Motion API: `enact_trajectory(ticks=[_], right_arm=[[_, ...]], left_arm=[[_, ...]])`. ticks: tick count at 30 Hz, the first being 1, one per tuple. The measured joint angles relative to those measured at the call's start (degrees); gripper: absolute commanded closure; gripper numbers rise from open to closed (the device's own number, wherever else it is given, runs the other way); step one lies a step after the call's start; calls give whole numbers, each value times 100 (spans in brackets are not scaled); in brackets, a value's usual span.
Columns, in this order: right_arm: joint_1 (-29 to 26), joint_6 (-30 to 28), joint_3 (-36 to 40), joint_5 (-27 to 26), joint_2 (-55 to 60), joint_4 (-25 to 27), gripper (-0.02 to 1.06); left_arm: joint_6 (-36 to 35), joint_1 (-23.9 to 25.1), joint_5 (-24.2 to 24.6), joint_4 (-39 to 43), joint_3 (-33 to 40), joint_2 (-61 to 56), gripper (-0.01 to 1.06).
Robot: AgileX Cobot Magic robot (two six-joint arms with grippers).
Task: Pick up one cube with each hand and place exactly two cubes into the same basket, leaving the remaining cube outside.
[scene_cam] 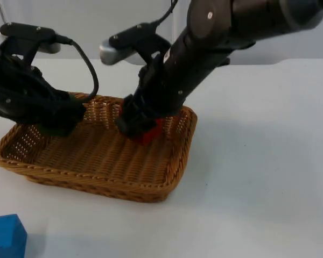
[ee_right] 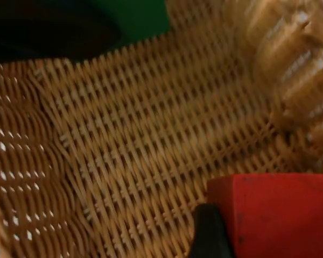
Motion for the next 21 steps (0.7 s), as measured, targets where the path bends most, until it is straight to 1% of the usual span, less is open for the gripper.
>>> enact_trajectory(ticks=[7,21], right_arm=[[0,0,0,-3,245,90,105],[0,0,-9,-27,457,112,105]], left_arm=[[13,0,-231,0,0,324,105],[23,0,-293,0,0,859,105]])
